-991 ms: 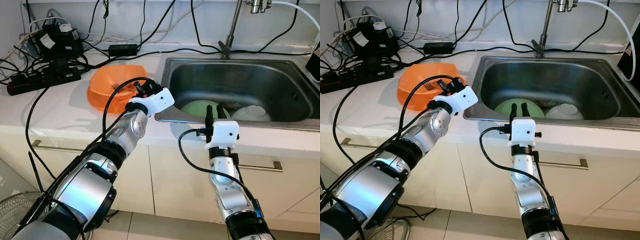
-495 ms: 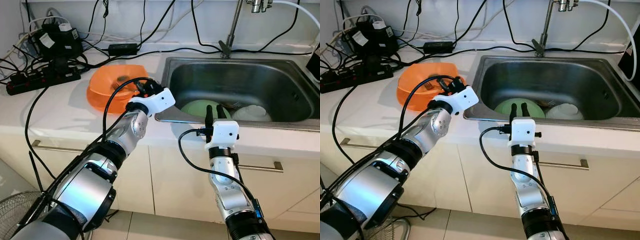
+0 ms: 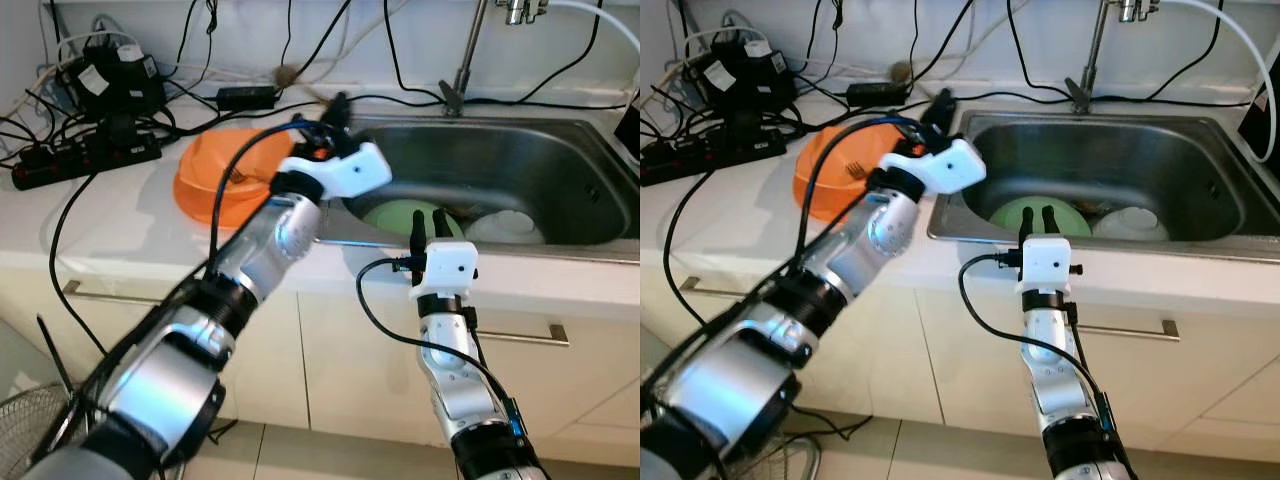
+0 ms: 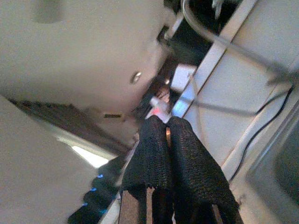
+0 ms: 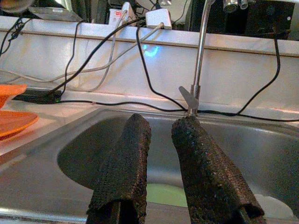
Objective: Kitchen organization
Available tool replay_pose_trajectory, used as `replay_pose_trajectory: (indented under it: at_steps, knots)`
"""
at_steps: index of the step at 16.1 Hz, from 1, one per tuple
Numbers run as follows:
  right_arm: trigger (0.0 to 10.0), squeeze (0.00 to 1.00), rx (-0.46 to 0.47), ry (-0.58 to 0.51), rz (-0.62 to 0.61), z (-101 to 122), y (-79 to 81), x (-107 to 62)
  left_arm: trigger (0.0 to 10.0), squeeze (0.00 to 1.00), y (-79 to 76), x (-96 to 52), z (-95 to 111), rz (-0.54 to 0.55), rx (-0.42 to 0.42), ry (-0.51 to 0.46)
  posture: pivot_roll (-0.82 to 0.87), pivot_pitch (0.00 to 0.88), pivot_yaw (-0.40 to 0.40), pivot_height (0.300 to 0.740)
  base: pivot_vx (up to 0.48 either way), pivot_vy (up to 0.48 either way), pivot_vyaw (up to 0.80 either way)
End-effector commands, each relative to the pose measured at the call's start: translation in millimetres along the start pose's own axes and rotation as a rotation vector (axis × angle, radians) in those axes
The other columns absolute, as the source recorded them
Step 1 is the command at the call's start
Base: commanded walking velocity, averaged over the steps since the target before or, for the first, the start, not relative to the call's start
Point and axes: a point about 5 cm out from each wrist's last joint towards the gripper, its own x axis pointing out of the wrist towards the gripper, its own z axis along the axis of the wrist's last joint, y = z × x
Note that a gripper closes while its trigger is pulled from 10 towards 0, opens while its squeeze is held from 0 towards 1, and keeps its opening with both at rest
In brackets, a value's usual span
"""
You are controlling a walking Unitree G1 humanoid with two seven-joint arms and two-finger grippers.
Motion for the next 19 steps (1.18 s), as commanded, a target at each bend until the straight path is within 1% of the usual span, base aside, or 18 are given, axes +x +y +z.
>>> replay_pose_trajectory:
  at_steps: [1, 2, 3, 4, 5, 6, 7, 8, 9, 10, 11, 12, 13, 15, 16, 18, 19]
  knots:
    - [10.0, 0.00, 0.015, 0.000, -0.004, 0, 1.0, 0.7, 10.0, 0.00, 5.6, -0.9, 10, 0.017, -0.115, -0.047, 0.05, 0.017, 0.082, 0.740, 0.000, 0.000, 0.00]
    - [10.0, 0.00, 0.015, 0.000, -0.004, 0, 1.1, 0.6, 10.0, 0.00, 7.0, -2.0, 16, 0.019, -0.179, -0.073, 0.05, 0.017, 0.082, 0.740, 0.000, 0.000, 0.00]
    - [10.0, 0.00, 0.014, 0.000, -0.004, 0, 1.0, 0.4, 10.0, 0.00, 8.3, -5.4, 28, 0.002, -0.355, -0.121, 0.05, 0.019, 0.080, 0.740, 0.000, 0.000, 0.00]
    - [10.0, 0.00, 0.013, 0.000, -0.003, 0, 0.9, 0.3, 10.0, 0.00, 7.9, -7.6, 34, -0.020, -0.461, -0.147, 0.05, 0.021, 0.080, 0.740, 0.000, 0.000, 0.00]
    - [10.0, 0.00, 0.013, 0.000, -0.003, 0, 0.9, 0.3, 10.0, 0.00, 5.6, -7.7, 34, -0.039, -0.511, -0.141, 0.05, 0.021, 0.080, 0.740, 0.000, 0.000, 0.00]
    - [10.0, 0.00, 0.011, 0.000, -0.002, 0, 1.0, 0.2, 10.0, 0.00, 5.3, -12.5, 39, -0.068, -0.628, -0.141, 0.05, 0.023, 0.078, 0.740, 0.000, 0.000, 0.00]
    - [10.0, 0.00, 0.011, 0.001, -0.001, 0, 1.1, 0.1, 10.0, 0.00, 6.1, -14.4, 41, -0.076, -0.662, -0.146, 0.05, 0.023, 0.078, 0.740, 0.000, 0.000, 0.00]
    - [10.0, 0.00, 0.009, 0.004, 0.001, 0, 1.6, 0.1, 10.0, 0.00, 8.6, -18.9, 42, -0.065, -0.820, -0.132, 0.06, 0.024, 0.078, 0.740, 0.000, 0.000, 0.00]
    - [10.0, 0.00, 0.004, 0.005, 0.005, 0, 2.1, 0.2, 10.0, 0.00, 10.2, -20.5, 39, -0.049, -0.924, -0.104, 0.05, 0.026, 0.077, 0.740, 0.000, 0.000, 0.00]
    - [10.0, 0.00, -0.009, 0.002, 0.013, 0, 2.6, 0.6, 10.0, 0.00, 10.6, -21.4, 37, -0.053, -0.993, -0.089, 0.05, 0.025, 0.076, 0.740, 0.000, 0.000, 0.00]
    - [10.0, 0.00, -0.017, 0.001, 0.016, 0, 2.9, 0.8, 10.0, 0.00, 10.3, -22.0, 36, -0.060, -1.024, -0.083, 0.05, 0.025, 0.077, 0.740, 0.000, 0.000, 0.00]
    - [10.0, 0.18, -0.020, 0.000, 0.024, 0, 3.4, 0.9, 10.0, 0.00, 9.2, -24.0, 34, -0.076, -1.084, -0.063, 0.06, 0.024, 0.075, 0.740, 0.000, 0.000, 0.00]
    - [10.0, 1.00, -0.030, -0.002, 0.030, 0, 4.3, 1.1, 10.0, 0.00, 8.0, -26.8, 29, -0.068, -1.155, -0.031, 0.05, 0.024, 0.076, 0.740, 0.000, 0.000, 0.00]
    - [10.0, 1.00, -0.055, -0.001, 0.028, 1, 4.3, 3.6, 10.0, 0.00, 5.2, -30.4, 25, -0.078, -1.233, 0.002, 0.06, 0.021, 0.075, 0.740, 0.000, 0.000, 0.00]
    - [10.0, 0.00, -0.079, -0.010, 0.040, 2, 4.8, 5.6, 10.0, 0.00, 4.5, -32.1, 25, -0.101, -1.274, 0.009, 0.06, 0.017, 0.075, 0.740, 0.000, 0.000, 0.00]
    - [10.0, 0.00, -0.092, -0.016, 0.051, 3, 5.7, 7.4, 10.0, 0.00, 3.7, -33.4, 26, -0.128, -1.291, 0.009, 0.06, 0.012, 0.076, 0.740, 0.000, 0.000, 0.00]
    - [10.0, 0.16, -0.087, -0.014, 0.053, 3, 6.5, 8.7, 10.0, 0.00, 1.0, -36.3, 26, -0.145, -1.314, 0.017, 0.06, 0.004, 0.079, 0.740, 0.000, 0.000, 0.00]
